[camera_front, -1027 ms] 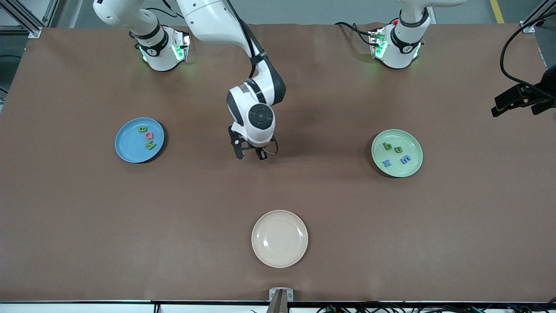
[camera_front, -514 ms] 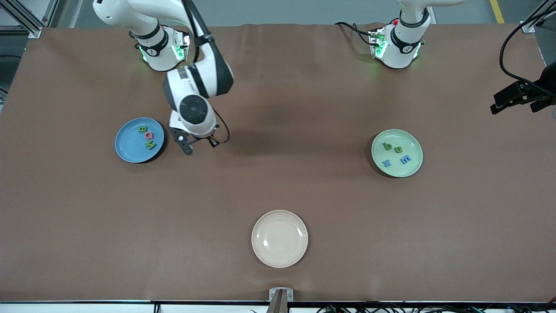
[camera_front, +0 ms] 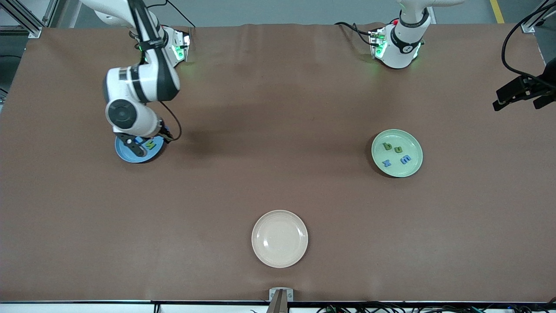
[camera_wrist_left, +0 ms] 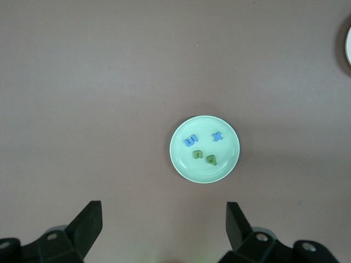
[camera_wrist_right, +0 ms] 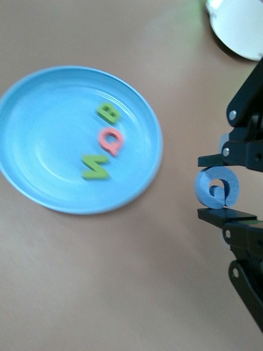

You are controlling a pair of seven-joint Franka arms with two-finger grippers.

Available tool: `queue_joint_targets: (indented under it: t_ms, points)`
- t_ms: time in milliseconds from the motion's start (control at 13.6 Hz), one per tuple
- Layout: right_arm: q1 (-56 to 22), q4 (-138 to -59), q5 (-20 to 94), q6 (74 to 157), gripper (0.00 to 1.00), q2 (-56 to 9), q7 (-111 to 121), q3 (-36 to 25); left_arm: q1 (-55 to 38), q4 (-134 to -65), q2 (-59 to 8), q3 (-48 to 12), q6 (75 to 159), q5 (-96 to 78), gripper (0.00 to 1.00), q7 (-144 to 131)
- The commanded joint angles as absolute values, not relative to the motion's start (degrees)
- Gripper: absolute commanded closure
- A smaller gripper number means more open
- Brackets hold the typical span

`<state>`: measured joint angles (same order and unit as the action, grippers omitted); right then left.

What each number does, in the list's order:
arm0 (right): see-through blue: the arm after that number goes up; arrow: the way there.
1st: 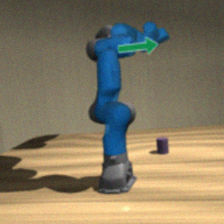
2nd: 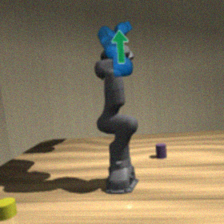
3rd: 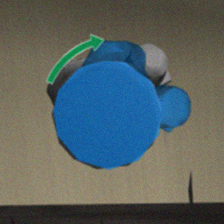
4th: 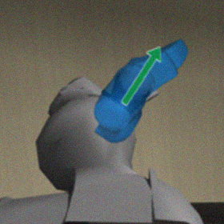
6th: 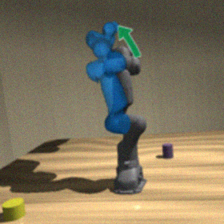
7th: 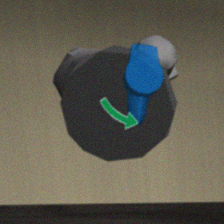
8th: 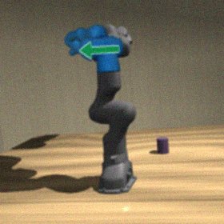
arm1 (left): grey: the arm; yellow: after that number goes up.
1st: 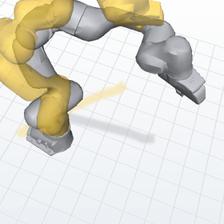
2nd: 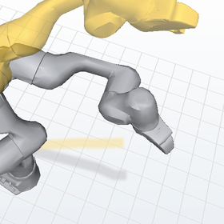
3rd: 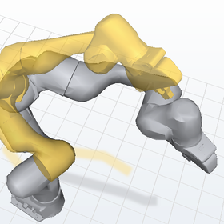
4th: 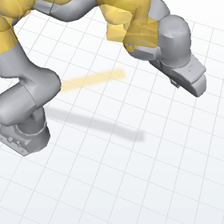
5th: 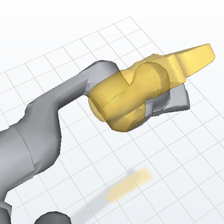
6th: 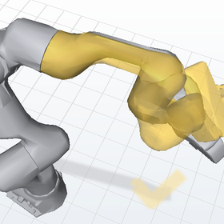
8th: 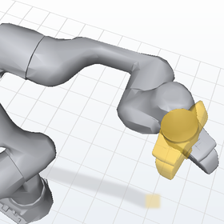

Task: Sort uppercase to blue plate, lowercase to green plate
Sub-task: 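Carry the blue c onto the blue plate and open the right gripper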

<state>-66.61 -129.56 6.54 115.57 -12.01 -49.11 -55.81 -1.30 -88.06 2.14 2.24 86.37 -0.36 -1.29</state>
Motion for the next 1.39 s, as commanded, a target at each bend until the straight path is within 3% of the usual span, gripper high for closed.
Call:
queue_joint_targets:
  t_ms: [0, 367, 440, 514, 587, 1101, 1321]
  points:
    - [-66.6, -131.7, 5.4, 116.9, 1.0, -9.7, -39.6, -61.9, -1.0, -89.3, 3.9, 1.8, 86.5, -1.0, 0.01, -0.2]
    - [-59.2, -135.7, 5.4, 127.5, 0.98, -10.5, -26.7, -63.0, -1.1, -89.0, 3.8, 0.6, 88.1, -0.8, 0.01, -0.3]
    - [-57.2, -135.9, 5.4, 127.9, 0.75, -10.5, -24.8, -63.0, -1.0, -89.0, 3.6, 0.2, 88.8, -0.9, 0.01, -0.3]
    - [-56.5, -135.9, 5.4, 127.9, 0.31, -10.5, -24.4, -62.9, -1.1, -89.2, 3.5, 0.0, 89.6, -0.8, 0.0, -0.3]
    - [-56.5, -136.0, 5.4, 127.9, 0.0, -10.5, -24.3, -62.9, -1.1, -89.2, 3.3, 0.0, 89.8, -0.8, 0.0, -0.3]
    - [-57.9, -135.3, 5.4, 126.4, 0.0, -10.1, -24.3, -62.6, -1.0, -89.9, 3.4, -0.6, 91.8, -0.7, 0.0, -0.4]
    - [-60.0, -129.0, 5.4, 117.5, 0.0, -9.8, -21.9, -62.6, -1.0, -89.8, 3.3, -0.6, 91.8, -0.6, 0.0, -0.4]
